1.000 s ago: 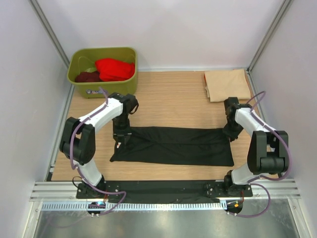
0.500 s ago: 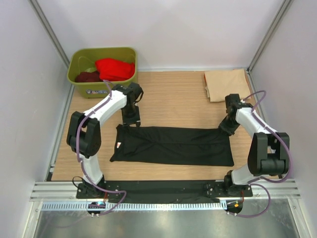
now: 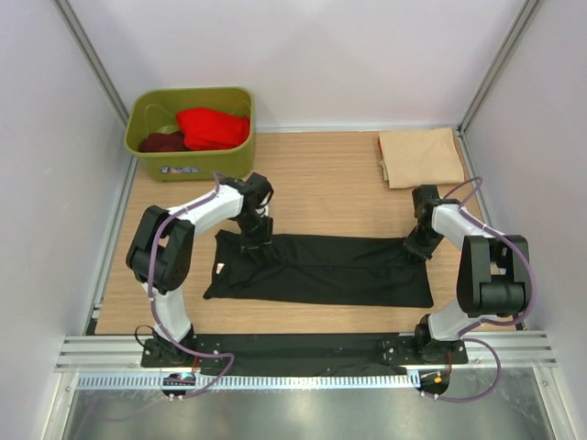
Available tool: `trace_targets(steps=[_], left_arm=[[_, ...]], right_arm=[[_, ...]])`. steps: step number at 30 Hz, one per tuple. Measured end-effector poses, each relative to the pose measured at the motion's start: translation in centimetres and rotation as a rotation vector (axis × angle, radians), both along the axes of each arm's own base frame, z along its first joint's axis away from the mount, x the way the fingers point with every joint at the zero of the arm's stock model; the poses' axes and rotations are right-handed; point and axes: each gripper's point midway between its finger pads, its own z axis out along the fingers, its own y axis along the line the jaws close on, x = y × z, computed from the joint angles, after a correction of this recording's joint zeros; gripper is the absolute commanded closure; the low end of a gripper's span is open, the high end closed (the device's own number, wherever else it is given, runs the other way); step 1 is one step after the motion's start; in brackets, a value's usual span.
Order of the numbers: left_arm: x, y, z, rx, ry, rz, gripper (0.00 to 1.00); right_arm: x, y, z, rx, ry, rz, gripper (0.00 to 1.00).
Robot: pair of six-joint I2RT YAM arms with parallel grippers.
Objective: Fold and stack the t-shirts
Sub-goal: Fold the tshirt
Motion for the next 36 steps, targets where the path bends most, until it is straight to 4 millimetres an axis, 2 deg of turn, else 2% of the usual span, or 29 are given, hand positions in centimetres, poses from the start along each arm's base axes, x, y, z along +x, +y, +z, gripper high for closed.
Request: trace_targets(steps=[14,21,27,31,36], left_arm=[[-2.0,-1.0,-1.2,-0.005,0.016,-0.063,0.61],[-4.0,-2.9,0.6,-0.057,-0.029,-0.133,0.6],[-6.4,-3.3,1.6,-0.105,-0.009,-0.158,0.6],[-5.8,-3.4,2.3,-0.096,-0.029,-0.16,0.59],[-2.8,-3.8,3.6,-0.072,-0.093,-0.153,0.59]], right_arm=[[0.1,-0.1,0.2,-0.005,-0.007,0.003,0.7],[0.2,-0.2,0.4,-0.01,-0.018,0.002,0.7],[0.7,-0.2,0.8,-0.012,-0.03,0.002,0.7],[1.1,-0.2,1.2,-0.013,-0.042,0.002,0.7],[1.4,-0.2,1.3,-0.009,-0.049,0.003,0.7]])
